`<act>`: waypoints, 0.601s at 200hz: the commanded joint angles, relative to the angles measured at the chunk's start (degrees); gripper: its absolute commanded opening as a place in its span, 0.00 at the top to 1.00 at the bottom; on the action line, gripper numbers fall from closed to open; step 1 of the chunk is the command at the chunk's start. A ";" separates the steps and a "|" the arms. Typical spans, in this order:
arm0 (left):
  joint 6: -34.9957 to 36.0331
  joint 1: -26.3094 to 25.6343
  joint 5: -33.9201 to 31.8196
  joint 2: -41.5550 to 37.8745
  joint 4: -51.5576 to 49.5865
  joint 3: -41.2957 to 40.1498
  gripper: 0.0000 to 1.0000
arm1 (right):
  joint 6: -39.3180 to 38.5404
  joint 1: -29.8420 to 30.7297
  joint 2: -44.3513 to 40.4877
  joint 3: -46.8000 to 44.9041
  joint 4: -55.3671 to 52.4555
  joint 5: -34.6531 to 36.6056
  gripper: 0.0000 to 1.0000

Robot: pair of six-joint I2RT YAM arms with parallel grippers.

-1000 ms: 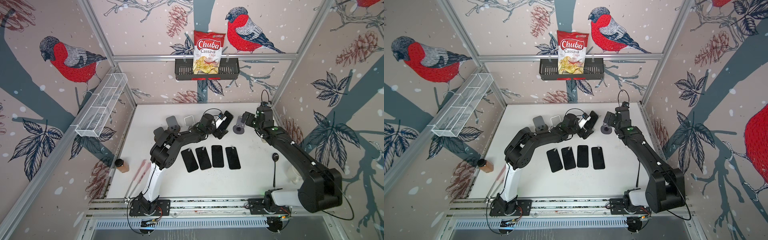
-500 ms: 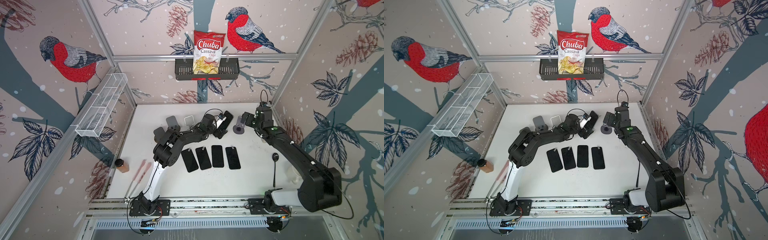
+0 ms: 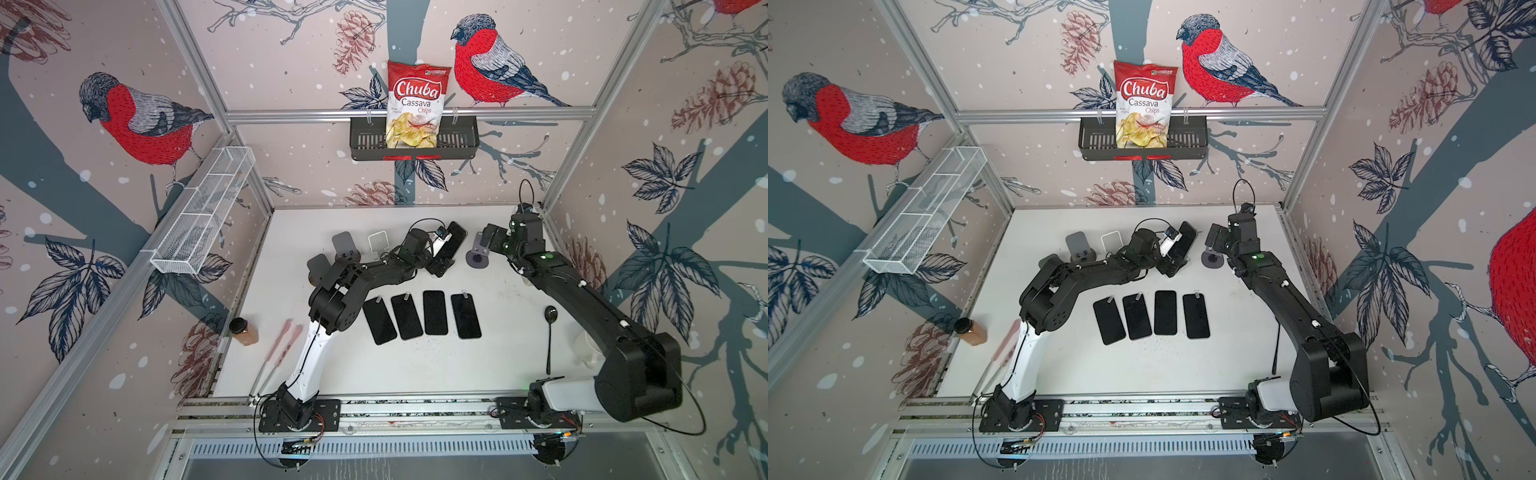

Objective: Remove the phone from the phone stand
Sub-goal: Rotate the phone stand at the top-center of the table.

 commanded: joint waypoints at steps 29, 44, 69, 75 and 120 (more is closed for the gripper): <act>-2.06 -0.02 -1.97 0.37 2.58 0.24 0.12 | -0.77 0.18 0.55 0.62 1.68 -0.03 0.01; -2.50 -0.09 -2.25 0.37 2.51 0.17 0.15 | -0.77 0.13 0.56 0.71 1.67 0.04 0.01; -2.94 -0.19 -2.40 0.29 1.76 0.31 0.17 | -0.73 0.15 0.47 0.71 1.67 0.13 0.01; -2.98 -0.26 -2.37 0.28 1.58 0.23 0.18 | -0.75 0.16 0.43 0.71 1.67 0.14 0.01; -2.88 -0.89 -3.66 0.24 0.15 0.31 0.22 | -0.83 0.16 0.43 0.71 1.55 0.09 0.01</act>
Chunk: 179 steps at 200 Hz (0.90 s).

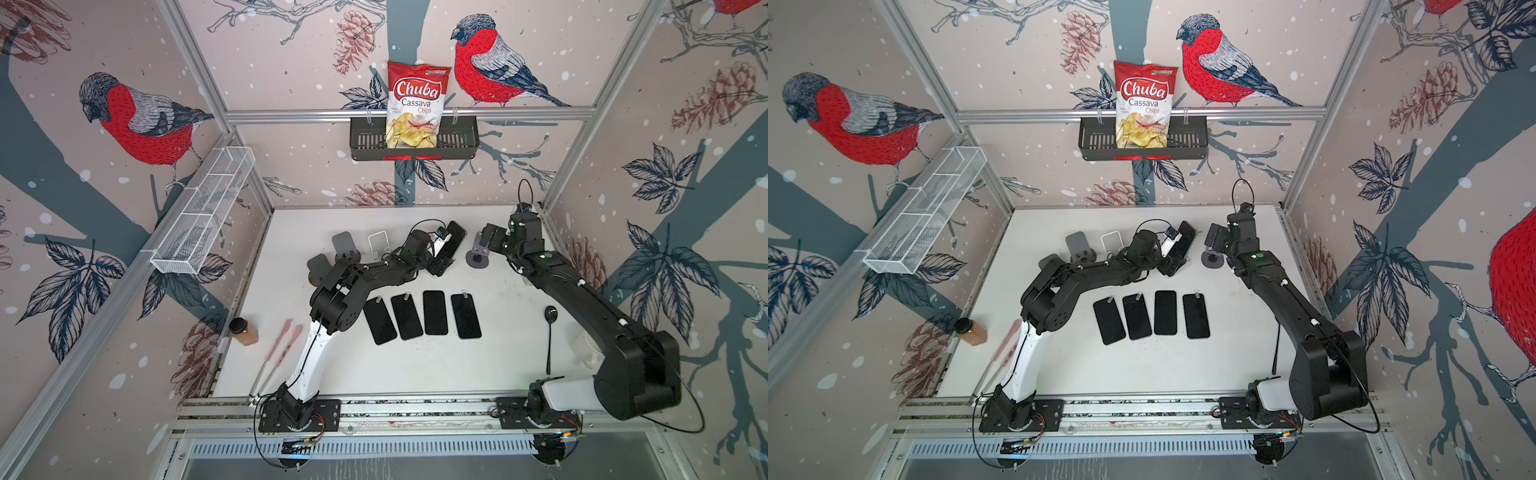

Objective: Remove the phone from the phone stand
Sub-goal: Rotate the phone stand at the top-center of the table.

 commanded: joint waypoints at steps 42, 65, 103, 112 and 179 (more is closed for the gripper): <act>-0.19 -1.69 -6.29 -0.05 -2.67 0.83 0.25 | -0.65 0.19 0.08 0.30 1.69 0.00 0.01; -0.66 -2.08 -8.12 0.11 -4.81 1.58 0.25 | -0.66 0.32 0.09 0.31 1.86 -0.28 0.01; -3.37 -2.08 -9.01 0.13 -7.07 2.28 0.25 | -0.71 0.27 0.14 0.36 1.91 -0.74 0.01; -4.25 -2.08 -8.69 0.17 -7.23 2.26 0.25 | -0.71 0.32 0.08 0.32 1.82 -0.74 0.01; -13.53 -3.00 -10.63 0.04 -6.22 -0.46 0.25 | -0.67 0.51 -0.21 0.23 1.82 -0.74 0.01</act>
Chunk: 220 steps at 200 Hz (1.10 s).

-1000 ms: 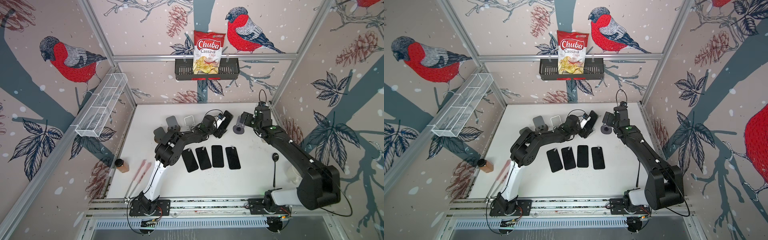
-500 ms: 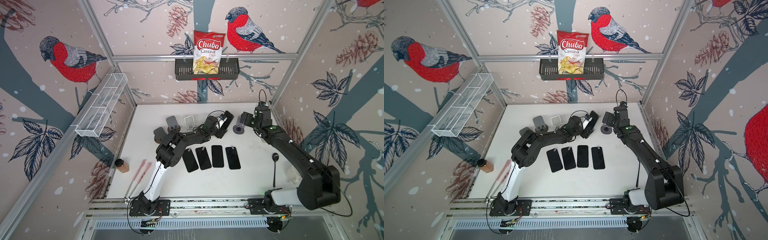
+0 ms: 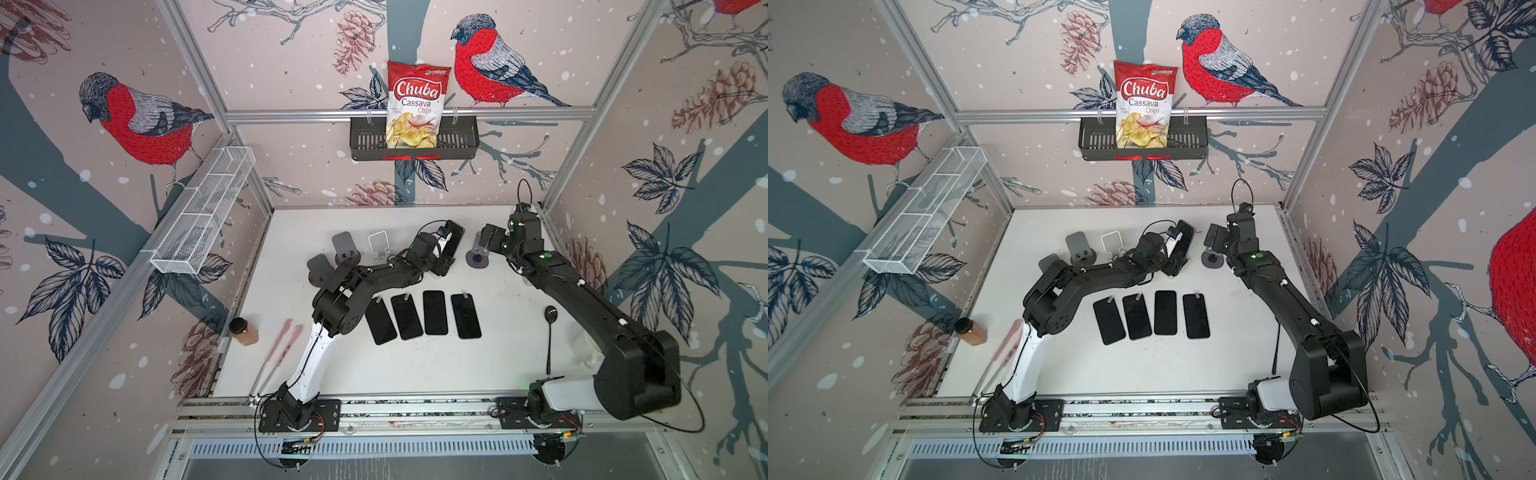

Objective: Remove the phone from the phone stand
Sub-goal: Rotate the phone stand at the top-center of the table.

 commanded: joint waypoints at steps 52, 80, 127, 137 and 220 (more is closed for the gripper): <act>-5.83 -2.62 -6.19 0.72 -6.44 0.27 0.25 | -0.65 0.46 0.12 0.40 1.84 -0.42 0.01; -5.53 -2.82 -7.71 0.83 -7.00 0.75 0.25 | -0.65 0.51 0.21 0.40 1.83 -0.49 0.01; -3.21 -3.24 -11.13 -0.45 -4.12 -1.64 0.26 | -0.61 0.60 0.21 0.40 1.82 -0.68 0.01; -2.32 -3.35 -11.83 -0.67 -3.92 -1.83 0.26 | -0.70 0.68 0.20 0.40 1.83 -0.76 0.01; 0.40 -3.53 -13.89 -2.58 0.42 -4.39 0.26 | -0.52 0.92 2.03 1.45 2.02 -3.05 0.01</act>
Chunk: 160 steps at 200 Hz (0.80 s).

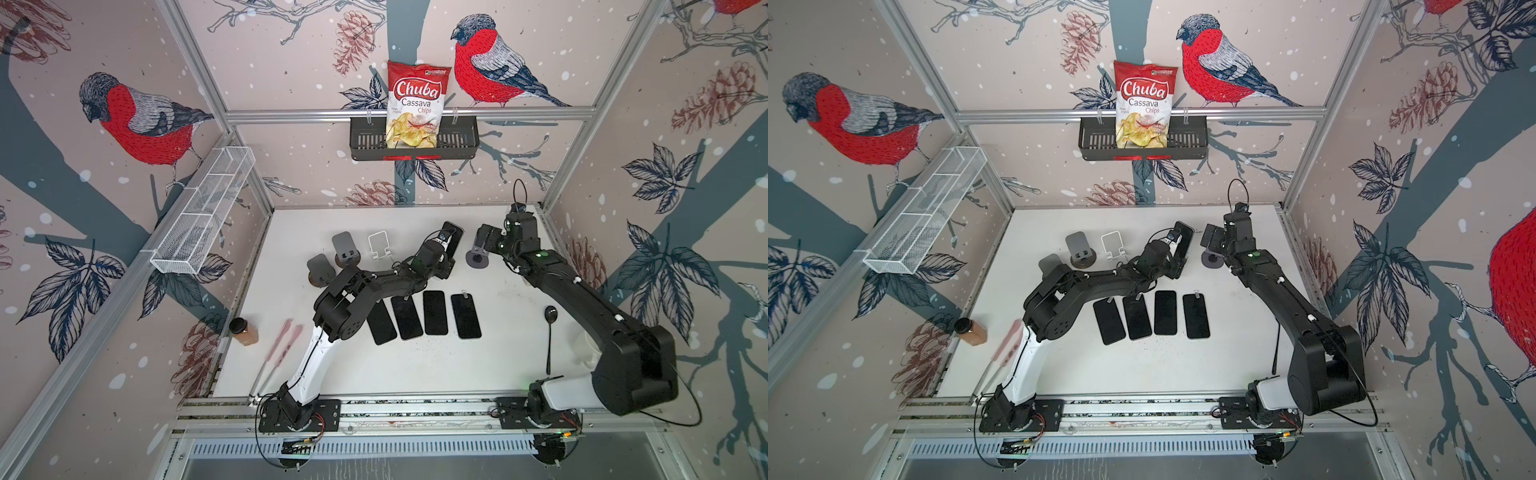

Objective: Remove the phone from the phone stand
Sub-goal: Rotate the phone stand at the top-center of the table.

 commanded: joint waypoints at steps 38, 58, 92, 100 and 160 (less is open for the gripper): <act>2.46 -0.03 -1.17 -1.59 0.28 -2.16 0.26 | -0.57 0.37 0.88 1.54 1.44 -1.88 0.01; 2.80 -0.03 -1.42 -2.24 1.59 -2.97 0.26 | -0.66 0.46 1.16 1.79 1.40 -1.86 0.01; 3.21 -0.05 -1.48 -3.22 3.15 -4.00 0.26 | -0.95 0.76 1.49 2.20 1.41 -2.77 0.01; 3.34 -0.03 -1.50 -3.19 3.19 -3.95 0.26 | -1.10 0.80 1.60 2.34 1.51 -3.39 0.01; 2.52 -0.07 0.08 -2.65 5.59 -5.19 0.26 | -2.67 1.16 3.13 1.11 5.22 -8.73 0.05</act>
